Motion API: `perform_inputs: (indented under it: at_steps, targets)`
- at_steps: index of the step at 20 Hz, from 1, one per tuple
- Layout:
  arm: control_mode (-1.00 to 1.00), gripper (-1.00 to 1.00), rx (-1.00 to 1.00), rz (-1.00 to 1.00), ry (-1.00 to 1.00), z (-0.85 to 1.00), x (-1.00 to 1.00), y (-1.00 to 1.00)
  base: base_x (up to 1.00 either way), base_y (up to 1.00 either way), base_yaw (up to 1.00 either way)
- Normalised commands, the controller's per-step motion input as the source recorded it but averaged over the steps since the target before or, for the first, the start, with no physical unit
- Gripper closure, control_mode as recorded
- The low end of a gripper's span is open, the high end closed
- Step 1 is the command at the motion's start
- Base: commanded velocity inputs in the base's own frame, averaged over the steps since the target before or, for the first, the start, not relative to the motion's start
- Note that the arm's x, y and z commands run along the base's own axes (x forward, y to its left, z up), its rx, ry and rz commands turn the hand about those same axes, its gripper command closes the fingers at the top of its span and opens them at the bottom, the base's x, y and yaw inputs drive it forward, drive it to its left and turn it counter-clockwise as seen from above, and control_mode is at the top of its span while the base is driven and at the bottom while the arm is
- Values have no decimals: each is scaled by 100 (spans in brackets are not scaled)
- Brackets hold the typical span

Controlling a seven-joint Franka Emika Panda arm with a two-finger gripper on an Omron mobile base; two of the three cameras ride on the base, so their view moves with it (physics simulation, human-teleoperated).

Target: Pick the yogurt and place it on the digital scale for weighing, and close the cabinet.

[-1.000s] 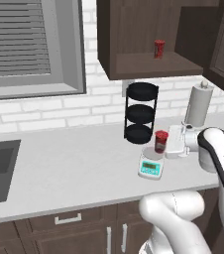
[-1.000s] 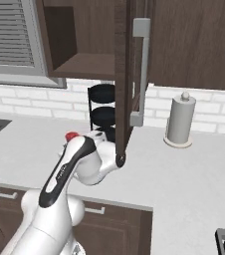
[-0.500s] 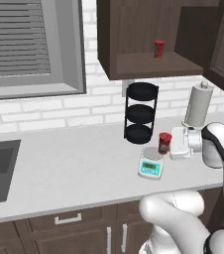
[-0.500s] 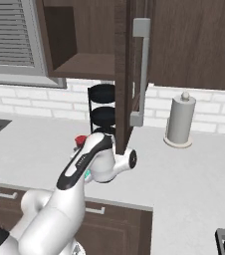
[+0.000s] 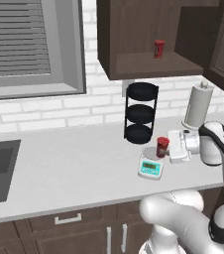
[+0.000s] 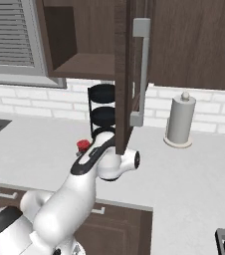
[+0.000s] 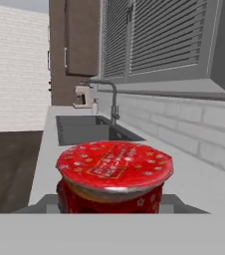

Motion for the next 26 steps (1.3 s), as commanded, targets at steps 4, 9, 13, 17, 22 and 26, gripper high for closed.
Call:
perform_inputs:
  at_steps: [4,9,13,17,22,26]
  targets:
    - [-100,100,0,6,-2,-15,27,-1,0,0,0]
    - [-100,100,0,5,0,-24,37,-1,0,0,0]
    - [-100,100,0,5,0,-9,29,-21,0,0,0]
    - [-100,100,0,3,0,-11,24,-17,0,0,0]
    - [-100,100,0,1,0,-24,11,0,0,0,0]
    - [-100,100,0,1,0,-31,9,0,0,0,0]
